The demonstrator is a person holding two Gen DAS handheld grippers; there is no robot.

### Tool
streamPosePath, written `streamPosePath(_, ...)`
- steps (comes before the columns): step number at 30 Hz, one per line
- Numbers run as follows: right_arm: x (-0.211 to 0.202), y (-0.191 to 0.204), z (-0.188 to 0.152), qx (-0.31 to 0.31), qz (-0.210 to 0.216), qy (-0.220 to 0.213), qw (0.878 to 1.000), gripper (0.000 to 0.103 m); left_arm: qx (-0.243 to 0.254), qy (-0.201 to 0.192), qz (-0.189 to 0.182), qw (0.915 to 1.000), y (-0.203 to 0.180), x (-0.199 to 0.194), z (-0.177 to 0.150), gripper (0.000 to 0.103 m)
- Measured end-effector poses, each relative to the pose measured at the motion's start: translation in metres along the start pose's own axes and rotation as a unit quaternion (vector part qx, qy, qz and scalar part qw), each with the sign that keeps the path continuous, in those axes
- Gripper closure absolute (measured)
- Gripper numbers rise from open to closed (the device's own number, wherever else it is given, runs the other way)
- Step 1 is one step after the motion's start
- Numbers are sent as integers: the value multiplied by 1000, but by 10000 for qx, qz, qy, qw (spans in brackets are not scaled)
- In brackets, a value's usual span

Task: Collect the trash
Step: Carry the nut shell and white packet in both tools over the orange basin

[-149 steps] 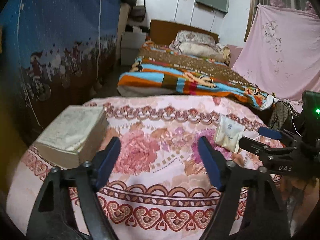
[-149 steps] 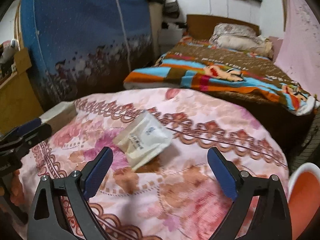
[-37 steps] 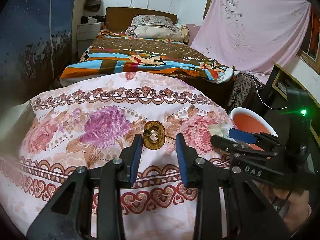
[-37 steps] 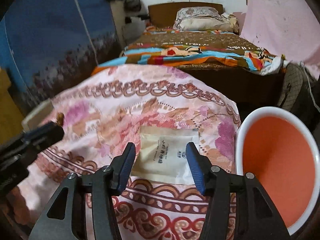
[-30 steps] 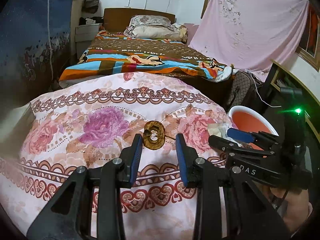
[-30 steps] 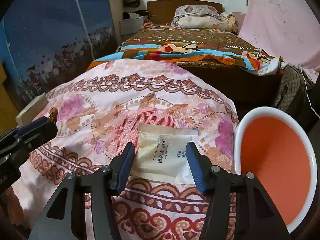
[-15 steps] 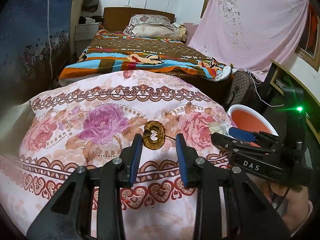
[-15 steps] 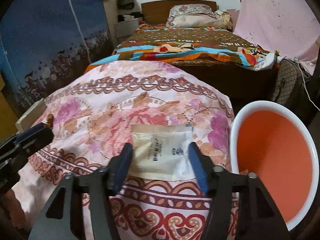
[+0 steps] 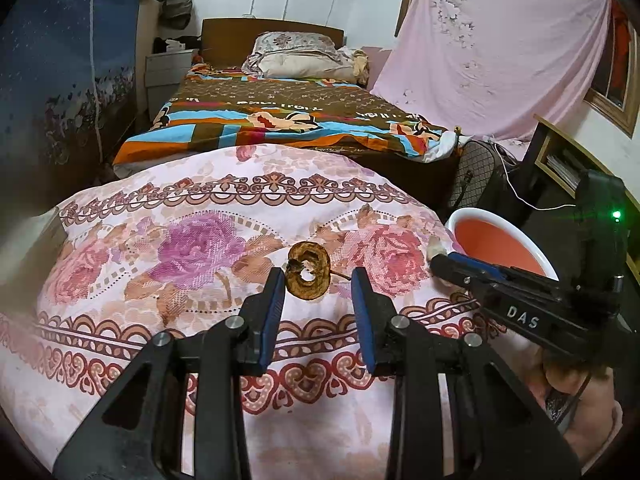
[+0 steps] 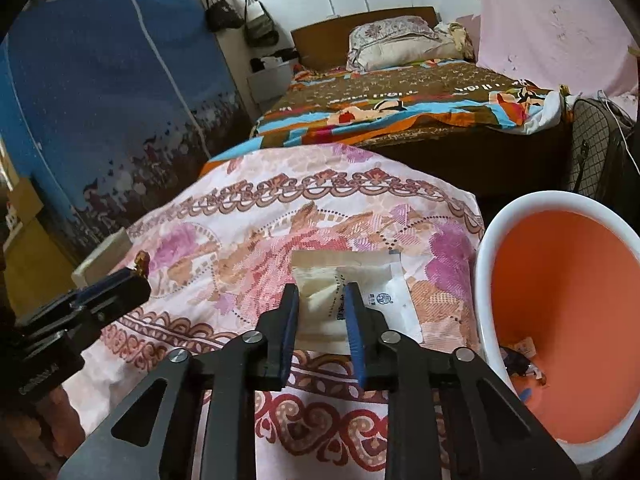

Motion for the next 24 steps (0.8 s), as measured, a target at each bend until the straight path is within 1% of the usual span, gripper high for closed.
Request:
streamPosePath(7,-20,-4,1,85,143,-489,9987,86,5,-26,-10,10000,-3,-1,0,85)
streamPosePath(10,-32,-1,1,-52,91,-781,9969,86,-1,-152,-99,9998,-7,-5,2,85)
streamPosePath(11,-38,0,1,-113,106,-958,9953,86,5,-235,-143,9996,-9,-8,3,85)
streamPosePath(13,-53,3,2,-250,94,-1381,9901,86,41,-410,-225,9989,-15,-14,5,85)
streamPosePath(14,-63,5,2,-335,72,-1671,9853,86,80,-563,-298,9979,-20,-18,7,85)
streamPosePath(15,-71,5,2,-387,57,-1866,9817,86,119,-681,-353,9970,-24,-22,9,85)
streamPosePath(18,-101,3,0,-484,-70,-2637,9634,86,339,-1185,-589,9906,-45,-37,14,85)
streamPosePath(22,-128,-10,0,-461,-279,-3216,9453,86,681,-1663,-899,9796,-75,-50,19,85)
streamPosePath(24,-136,-19,-1,-412,-398,-3319,9416,86,893,-1862,-1077,9725,-92,-54,20,85)
Point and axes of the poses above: each gripper's, at about its wrist camera, not at the fingertips, and x roughly the way its jaws point, y to its left, z to its top, the point moved 1 cm from there along x, roughly the way its jaws point, and after that the axes turned 6 degrees about z, right-handed, at the moved point
